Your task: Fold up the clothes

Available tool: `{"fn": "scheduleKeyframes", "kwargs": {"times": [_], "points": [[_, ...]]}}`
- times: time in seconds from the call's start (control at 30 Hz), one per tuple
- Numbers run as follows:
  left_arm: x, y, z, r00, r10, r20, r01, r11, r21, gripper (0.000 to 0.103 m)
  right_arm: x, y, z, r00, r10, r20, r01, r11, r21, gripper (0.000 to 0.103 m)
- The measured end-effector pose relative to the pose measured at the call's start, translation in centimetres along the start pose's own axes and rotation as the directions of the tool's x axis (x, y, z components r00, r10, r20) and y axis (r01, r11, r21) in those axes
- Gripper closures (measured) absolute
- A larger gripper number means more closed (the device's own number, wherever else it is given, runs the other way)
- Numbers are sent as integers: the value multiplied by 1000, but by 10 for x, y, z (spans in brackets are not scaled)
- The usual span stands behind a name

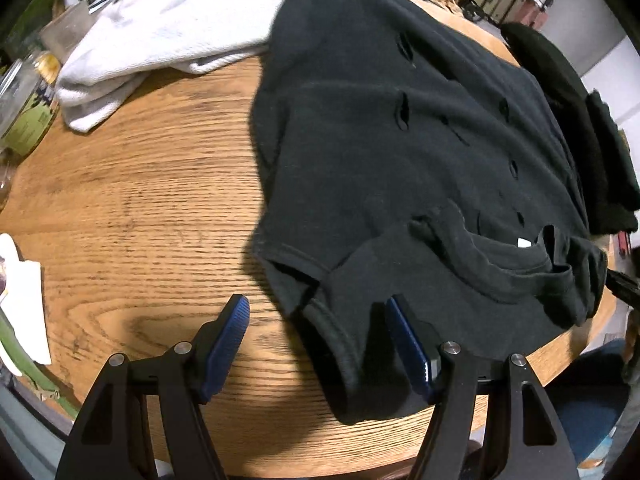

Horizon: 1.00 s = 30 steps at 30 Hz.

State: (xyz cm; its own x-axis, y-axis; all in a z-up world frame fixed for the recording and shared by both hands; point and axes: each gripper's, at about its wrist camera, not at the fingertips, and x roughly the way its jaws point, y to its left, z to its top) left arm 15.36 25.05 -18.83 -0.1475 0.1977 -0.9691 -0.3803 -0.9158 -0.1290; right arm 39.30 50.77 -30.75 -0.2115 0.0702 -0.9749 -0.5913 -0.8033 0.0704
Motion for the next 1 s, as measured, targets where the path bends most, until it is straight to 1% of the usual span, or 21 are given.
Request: {"fn": "scheduleKeyframes", "kwargs": {"times": [0.07,0.1,0.17,0.2,0.27,0.3,0.33,0.4,0.5,0.53,0.57,0.6,0.63,0.67,0.73,0.8,0.83,0.87,0.93,0.97,1.0], "points": [[-7,7,1,999,-50,18,51,998,-35,32,-21,1,-3,996,43,74,-43,999,0,54],[-9,9,1,997,-74,22,75,996,-45,32,-33,6,-5,992,82,100,-80,996,-27,51],[-10,7,5,993,-113,15,114,993,-39,32,-44,14,-4,986,124,111,-118,991,-61,46],[-11,3,8,993,-115,19,115,993,-24,32,-47,19,-2,985,136,107,-128,989,-74,42],[-9,-7,12,994,-110,23,110,994,17,32,-44,24,3,985,146,97,-137,986,-94,41],[-6,-12,14,995,-101,11,100,994,36,32,-43,28,5,984,150,91,-141,986,-94,40],[-4,-17,15,996,-92,0,92,994,55,32,-44,29,1,984,155,87,-147,985,-91,40],[4,-26,15,997,-74,-21,76,992,100,32,-36,42,10,982,174,77,-167,981,-96,38],[12,-39,14,998,-40,-39,46,987,157,35,-23,54,-2,980,183,75,-174,978,-115,38],[14,-43,14,998,-33,-46,41,983,177,46,-21,56,-3,980,185,77,-175,977,-122,37],[18,-47,14,998,-23,-57,34,980,197,67,-19,56,-3,978,197,73,-187,974,-129,34],[21,-51,12,997,-8,-75,25,976,218,79,-17,57,-2,975,212,67,-202,970,-135,31],[25,-54,10,996,3,-91,19,972,235,101,-16,57,-1,972,227,62,-216,966,-141,31],[28,-56,8,995,9,-103,16,969,246,103,-13,56,0,968,248,49,-240,962,-131,32],[32,-59,4,992,13,-123,20,965,263,103,-7,54,2,956,293,21,-290,951,-103,41],[24,-59,0,992,-24,-123,55,964,261,103,-1,57,2,947,321,-1,-319,941,-113,74],[19,-60,-1,992,-42,-123,73,963,260,103,2,59,1,943,332,-12,-331,937,-115,84],[11,-60,-6,990,-72,-124,103,960,262,103,-4,63,-5,939,343,-15,-341,929,-145,90],[-17,-62,-21,976,-171,-134,203,939,277,103,-19,72,-17,931,366,-18,-360,906,-221,92],[-32,-64,-30,963,-224,-150,260,920,295,103,-31,75,-26,926,378,-20,-369,890,-266,92],[-47,-68,-42,943,-278,-185,326,885,333,103,-49,79,-41,913,406,-37,-394,857,-333,92]]}}
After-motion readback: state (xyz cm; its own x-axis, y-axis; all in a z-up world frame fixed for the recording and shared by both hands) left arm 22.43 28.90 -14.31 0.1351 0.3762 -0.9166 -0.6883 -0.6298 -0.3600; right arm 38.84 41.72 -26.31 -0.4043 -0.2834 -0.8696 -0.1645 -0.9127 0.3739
